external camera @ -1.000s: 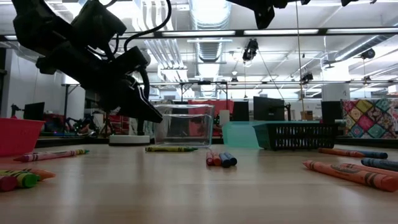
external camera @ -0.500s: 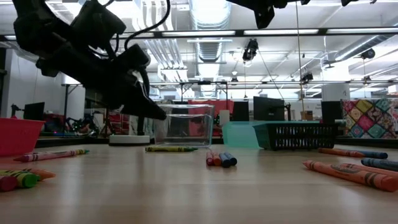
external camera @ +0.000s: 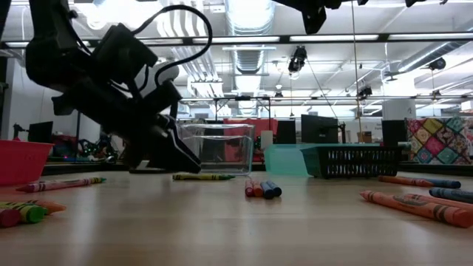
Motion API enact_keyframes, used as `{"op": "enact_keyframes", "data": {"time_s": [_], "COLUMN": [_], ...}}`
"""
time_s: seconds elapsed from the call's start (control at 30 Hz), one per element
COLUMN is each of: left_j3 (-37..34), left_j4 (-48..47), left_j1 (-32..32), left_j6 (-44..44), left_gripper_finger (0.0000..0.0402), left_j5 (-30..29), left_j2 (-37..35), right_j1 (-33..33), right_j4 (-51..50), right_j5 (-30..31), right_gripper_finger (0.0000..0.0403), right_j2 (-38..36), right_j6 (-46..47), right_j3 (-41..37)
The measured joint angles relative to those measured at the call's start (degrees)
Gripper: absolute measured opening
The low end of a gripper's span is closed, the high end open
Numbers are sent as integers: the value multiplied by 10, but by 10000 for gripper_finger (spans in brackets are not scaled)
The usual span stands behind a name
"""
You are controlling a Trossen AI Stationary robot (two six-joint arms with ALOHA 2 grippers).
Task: Sort crayons
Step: Put the green crayon into the orange bin
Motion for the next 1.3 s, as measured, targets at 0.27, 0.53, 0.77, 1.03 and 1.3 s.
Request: {"op": "enact_keyframes", "data": {"time_s": [0.27,0.53,0.77,1.03,1.3], "left_j3": [0,0,-2,-10,-12], "left_j4": [17,27,26,28,25], "left_j1": [1,2,3,6,6], "left_j6": [-2,-2,-3,-7,-33], "left_gripper_finger": [191,191,191,191,191], "left_j5": [-3,-3,-1,3,9], "left_j2": [36,39,39,39,39], "right_j1": [0,0,0,0,0], "right_j4": [0,0,-3,-5,-20], "right_j5": [0,0,0,0,0], "right_gripper_finger": [63,63,63,63,63], "right_j2": [0,0,0,0,0], "right_j6": [12,12,14,14,13], "right_j3": [0,0,0,0,0]}}
